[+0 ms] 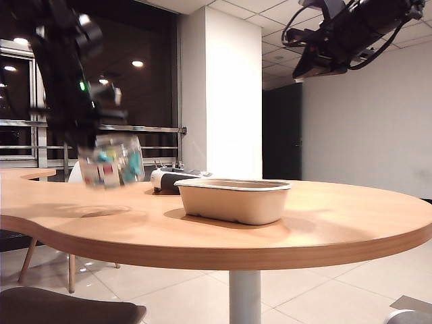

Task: Pick up the box filled with clips, pour some clips from it into the rectangular paper box, and then put the clip box back on the table.

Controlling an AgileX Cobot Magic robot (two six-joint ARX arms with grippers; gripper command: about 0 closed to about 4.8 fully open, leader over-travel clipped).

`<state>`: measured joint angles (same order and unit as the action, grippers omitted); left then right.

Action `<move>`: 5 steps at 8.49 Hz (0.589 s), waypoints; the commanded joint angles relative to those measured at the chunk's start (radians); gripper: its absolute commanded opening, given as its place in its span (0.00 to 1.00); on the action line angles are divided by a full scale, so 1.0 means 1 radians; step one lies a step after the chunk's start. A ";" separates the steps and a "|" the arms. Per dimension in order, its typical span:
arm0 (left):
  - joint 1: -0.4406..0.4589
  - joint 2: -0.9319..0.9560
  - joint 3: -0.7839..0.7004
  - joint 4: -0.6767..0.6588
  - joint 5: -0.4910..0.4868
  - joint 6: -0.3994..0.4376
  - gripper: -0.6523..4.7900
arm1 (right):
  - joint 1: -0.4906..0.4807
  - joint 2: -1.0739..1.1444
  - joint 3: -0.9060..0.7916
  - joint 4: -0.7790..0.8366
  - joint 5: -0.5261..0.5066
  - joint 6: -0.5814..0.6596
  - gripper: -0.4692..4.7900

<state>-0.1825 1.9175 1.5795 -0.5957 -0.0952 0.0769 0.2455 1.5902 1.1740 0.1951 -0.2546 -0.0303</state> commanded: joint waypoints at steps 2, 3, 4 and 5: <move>-0.006 0.105 0.008 0.062 0.060 0.000 0.11 | 0.002 -0.007 0.003 0.011 -0.002 0.005 0.09; -0.010 0.079 0.015 0.073 0.054 -0.003 0.40 | 0.002 -0.007 0.003 0.019 0.002 0.004 0.09; -0.010 0.067 0.015 0.074 0.055 -0.007 0.35 | 0.002 -0.007 0.003 0.031 0.002 0.004 0.09; -0.014 -0.231 0.009 0.087 0.096 -0.132 0.11 | 0.001 -0.171 -0.001 -0.040 0.112 0.004 0.09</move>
<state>-0.1947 1.7306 1.5887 -0.5037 -0.0051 -0.0063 0.2470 1.4506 1.1744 0.2028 -0.1772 -0.0303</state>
